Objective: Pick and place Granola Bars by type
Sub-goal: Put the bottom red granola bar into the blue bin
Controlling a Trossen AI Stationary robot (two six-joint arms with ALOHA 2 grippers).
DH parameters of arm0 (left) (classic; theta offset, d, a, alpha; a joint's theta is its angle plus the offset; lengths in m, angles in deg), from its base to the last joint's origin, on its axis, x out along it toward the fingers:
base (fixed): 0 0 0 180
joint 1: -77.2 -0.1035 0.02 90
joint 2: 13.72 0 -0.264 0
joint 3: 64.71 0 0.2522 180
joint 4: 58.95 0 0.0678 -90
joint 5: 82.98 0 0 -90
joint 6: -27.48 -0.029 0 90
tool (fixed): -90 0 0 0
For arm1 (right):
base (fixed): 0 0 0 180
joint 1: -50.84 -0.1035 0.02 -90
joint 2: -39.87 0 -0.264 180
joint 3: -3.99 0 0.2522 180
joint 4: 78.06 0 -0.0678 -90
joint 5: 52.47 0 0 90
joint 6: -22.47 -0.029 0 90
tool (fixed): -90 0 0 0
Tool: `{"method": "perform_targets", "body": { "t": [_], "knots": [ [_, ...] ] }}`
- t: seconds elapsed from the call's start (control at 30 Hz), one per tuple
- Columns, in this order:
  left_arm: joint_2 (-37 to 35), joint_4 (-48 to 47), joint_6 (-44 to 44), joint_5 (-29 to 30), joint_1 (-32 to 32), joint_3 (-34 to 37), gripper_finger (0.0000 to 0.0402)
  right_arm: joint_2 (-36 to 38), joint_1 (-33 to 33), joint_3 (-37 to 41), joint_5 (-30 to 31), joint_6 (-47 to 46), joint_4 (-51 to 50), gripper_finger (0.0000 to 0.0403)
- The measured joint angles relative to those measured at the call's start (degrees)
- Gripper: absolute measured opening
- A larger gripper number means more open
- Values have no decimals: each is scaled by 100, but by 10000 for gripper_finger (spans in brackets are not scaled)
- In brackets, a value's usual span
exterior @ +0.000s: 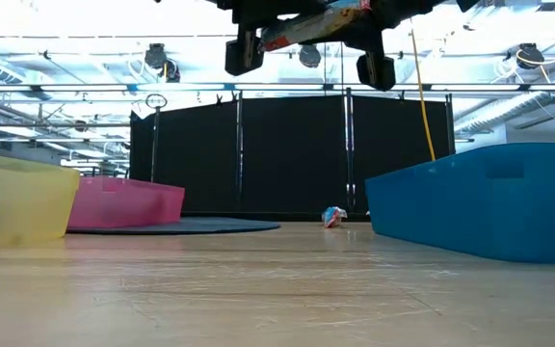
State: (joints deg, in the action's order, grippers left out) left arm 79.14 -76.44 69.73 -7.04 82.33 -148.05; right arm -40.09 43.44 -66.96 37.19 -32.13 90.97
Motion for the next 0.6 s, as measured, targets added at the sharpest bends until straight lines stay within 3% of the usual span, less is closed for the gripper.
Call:
{"method": "perform_targets", "body": {
  "t": [0.3, 0.6],
  "knots": [
    [-6, 242, -49, -59, -26, -2, 97, 673, 31, 4, 453, 311, -478, 2],
    [-4, 58, 238, -24, -177, 0, 170, 1847, -102, 2, 1330, 170, -2444, 0]
  ]
}}
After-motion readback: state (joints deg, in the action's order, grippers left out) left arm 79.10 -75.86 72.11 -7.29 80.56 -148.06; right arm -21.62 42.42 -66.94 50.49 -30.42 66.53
